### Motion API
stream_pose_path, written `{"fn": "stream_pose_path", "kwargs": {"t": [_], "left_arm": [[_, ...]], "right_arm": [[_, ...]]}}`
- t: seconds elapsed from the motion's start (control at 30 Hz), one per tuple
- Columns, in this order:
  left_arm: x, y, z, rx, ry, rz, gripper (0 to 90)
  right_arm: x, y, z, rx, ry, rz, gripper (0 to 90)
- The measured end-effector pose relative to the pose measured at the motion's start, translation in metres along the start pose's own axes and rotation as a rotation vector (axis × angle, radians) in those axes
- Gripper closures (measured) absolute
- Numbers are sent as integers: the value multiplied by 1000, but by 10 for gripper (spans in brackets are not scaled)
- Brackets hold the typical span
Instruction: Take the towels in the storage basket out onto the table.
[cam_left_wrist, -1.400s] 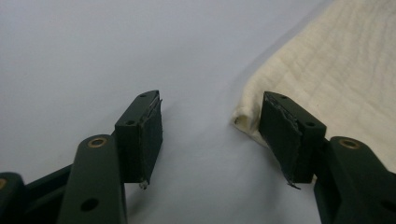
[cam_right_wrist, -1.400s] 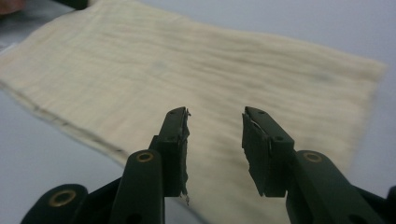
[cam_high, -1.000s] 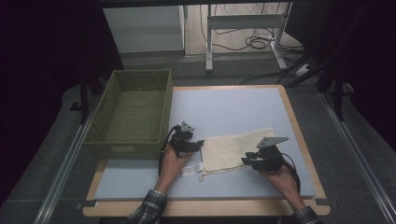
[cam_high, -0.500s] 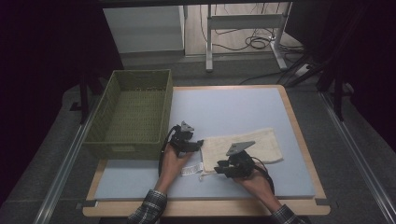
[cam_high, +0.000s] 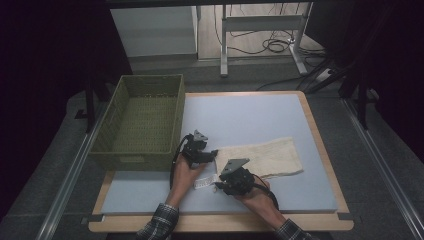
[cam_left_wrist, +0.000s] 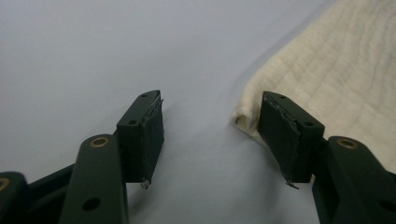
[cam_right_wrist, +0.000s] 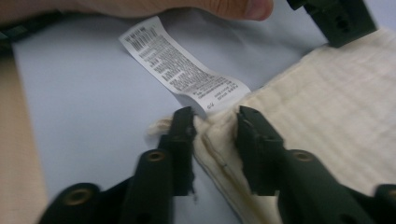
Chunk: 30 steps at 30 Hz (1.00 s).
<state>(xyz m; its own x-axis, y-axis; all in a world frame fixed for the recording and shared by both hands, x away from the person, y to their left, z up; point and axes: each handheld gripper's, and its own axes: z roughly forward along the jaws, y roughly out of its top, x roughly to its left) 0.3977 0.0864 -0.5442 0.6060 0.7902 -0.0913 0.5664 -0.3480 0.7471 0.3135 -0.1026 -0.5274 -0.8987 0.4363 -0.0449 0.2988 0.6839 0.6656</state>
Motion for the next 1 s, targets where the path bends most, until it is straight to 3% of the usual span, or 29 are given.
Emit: {"fn": "stream_pose_path", "kwargs": {"t": [0.03, 0.13, 0.27, 0.37, 0.43, 0.53, 0.57, 0.63, 0.67, 0.9, 1.0], "left_arm": [[0, 0, 0, 2, 3, 0, 393], [0, 1, 0, 9, 34, -12, 306], [0, 5, 0, -46, -11, -57, 358], [-4, 8, 7, -7, -3, -22, 393], [-7, 9, 7, 8, 27, 7, 455], [-8, 7, 6, 5, 8, 4, 561], [-7, 7, 5, 4, -2, -3, 599], [-5, 6, 3, 5, -62, -16, 766], [-6, 6, 3, 4, -64, -20, 844], [-16, 7, -17, -40, 89, 35, 881], [-20, 12, -22, -67, 84, 45, 877]], "right_arm": [[2, 0, 0, 1, -6, -5, 763], [2, -1, -1, -4, -6, 5, 822], [-4, -4, -1, -25, 33, 58, 835], [-8, -6, -1, -39, 56, 81, 835], [-8, -7, -1, -43, 58, 82, 835], [-8, -7, -1, -45, 58, 82, 835], [-9, -7, -1, -44, 60, 84, 836], [-9, -7, -1, -44, 70, 96, 842], [-10, -6, -1, -44, 74, 98, 844], [-7, 8, 4, -74, 130, 99, 848], [-5, 14, -2, -101, 141, 97, 847]]}}
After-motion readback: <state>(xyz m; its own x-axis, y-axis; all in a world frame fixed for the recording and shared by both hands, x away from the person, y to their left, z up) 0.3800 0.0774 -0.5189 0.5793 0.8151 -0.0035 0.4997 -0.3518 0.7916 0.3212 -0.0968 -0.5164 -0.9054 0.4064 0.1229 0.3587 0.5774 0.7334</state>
